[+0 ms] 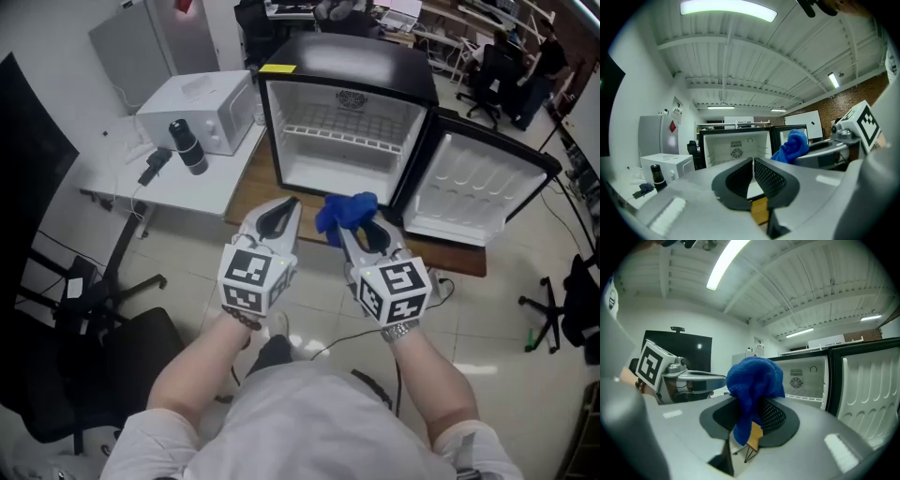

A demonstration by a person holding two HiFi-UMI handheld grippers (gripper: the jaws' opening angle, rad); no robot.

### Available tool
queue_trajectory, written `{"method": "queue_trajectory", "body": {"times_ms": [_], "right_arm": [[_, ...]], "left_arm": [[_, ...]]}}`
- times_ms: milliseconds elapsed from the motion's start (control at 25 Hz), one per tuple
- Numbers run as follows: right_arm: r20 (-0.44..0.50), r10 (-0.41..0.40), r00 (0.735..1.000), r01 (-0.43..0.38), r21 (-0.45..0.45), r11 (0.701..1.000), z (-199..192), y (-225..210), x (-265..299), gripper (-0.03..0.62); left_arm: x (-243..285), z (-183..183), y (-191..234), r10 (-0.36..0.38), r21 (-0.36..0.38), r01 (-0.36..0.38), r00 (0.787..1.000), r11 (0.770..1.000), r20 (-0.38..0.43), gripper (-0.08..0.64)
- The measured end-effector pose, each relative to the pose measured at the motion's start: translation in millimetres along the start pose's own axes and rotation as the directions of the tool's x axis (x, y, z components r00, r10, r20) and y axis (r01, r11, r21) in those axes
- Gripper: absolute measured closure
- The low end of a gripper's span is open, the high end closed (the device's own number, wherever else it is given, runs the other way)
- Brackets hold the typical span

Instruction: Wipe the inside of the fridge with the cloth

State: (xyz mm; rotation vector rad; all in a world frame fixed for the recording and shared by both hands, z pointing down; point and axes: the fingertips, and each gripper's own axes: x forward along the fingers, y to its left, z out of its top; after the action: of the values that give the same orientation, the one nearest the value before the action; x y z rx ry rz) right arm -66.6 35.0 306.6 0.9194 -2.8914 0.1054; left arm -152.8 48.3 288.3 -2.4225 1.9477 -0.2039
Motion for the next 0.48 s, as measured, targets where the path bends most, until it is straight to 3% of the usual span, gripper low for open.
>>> {"method": "queue_trajectory", "body": {"times_ms": [480], "right_arm": [[0.0,0.042,0.999,-0.042,-0.034,0.999,10,-23,96,0.486]], "left_arm": [[56,-12,87,0.087,-0.008,-0.087,0.996,0.996,-0.018,0.529]]}}
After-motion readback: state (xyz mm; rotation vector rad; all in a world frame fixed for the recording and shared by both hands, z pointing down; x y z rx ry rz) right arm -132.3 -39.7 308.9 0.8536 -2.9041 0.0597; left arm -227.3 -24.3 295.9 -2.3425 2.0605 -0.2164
